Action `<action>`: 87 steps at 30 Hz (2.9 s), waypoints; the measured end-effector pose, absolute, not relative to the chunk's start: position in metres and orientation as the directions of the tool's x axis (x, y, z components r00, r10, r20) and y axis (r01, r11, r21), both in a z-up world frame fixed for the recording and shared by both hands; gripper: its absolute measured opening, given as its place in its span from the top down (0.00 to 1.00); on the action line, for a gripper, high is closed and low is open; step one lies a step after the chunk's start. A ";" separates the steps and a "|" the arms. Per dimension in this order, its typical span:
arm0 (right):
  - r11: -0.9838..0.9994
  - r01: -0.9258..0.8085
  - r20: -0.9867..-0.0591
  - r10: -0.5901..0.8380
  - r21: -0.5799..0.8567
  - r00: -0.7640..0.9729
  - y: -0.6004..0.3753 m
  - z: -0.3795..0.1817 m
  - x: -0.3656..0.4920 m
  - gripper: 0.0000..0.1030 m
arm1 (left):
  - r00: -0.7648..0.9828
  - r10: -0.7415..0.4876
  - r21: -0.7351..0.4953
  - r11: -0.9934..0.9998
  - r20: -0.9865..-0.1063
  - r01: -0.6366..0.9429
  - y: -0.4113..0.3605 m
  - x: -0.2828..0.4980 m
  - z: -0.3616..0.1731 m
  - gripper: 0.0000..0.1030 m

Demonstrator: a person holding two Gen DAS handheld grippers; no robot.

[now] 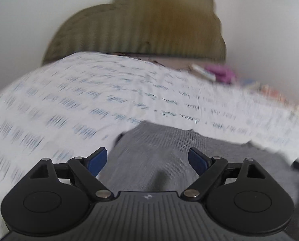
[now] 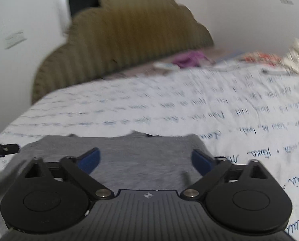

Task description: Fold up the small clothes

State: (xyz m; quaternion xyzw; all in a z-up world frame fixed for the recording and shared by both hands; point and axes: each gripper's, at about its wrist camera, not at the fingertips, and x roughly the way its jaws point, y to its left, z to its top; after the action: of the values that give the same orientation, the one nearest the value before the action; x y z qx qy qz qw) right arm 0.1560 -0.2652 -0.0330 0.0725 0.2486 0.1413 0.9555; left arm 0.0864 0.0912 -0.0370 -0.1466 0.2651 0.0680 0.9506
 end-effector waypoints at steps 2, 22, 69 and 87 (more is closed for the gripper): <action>0.946 -0.275 -0.446 0.323 0.169 0.835 -0.261 -0.039 0.145 0.00 | 0.854 0.037 -0.356 0.899 -0.520 -0.255 0.106 0.047 -0.044 0.11; 0.878 -0.220 -0.403 0.401 0.425 0.823 -0.300 -0.080 0.148 0.02 | 0.793 -0.104 -0.630 0.672 -0.601 -0.389 0.118 0.012 -0.090 0.72; 0.734 -0.584 -0.794 0.562 0.348 0.233 -0.057 0.011 0.283 0.81 | 0.911 -0.096 -0.074 0.995 -0.401 0.072 -0.034 0.014 -0.041 0.94; 0.784 -0.372 -0.700 0.616 0.497 0.361 -0.266 -0.020 0.279 0.81 | 0.830 -0.279 -0.003 0.948 -0.483 0.317 -0.113 0.023 -0.044 0.94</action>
State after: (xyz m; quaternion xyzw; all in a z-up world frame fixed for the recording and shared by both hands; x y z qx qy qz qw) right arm 0.2785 -0.2661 -0.0201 0.1277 0.4770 0.3029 0.8151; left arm 0.0231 -0.1131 -0.0436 0.0385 0.2465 -0.1561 0.9557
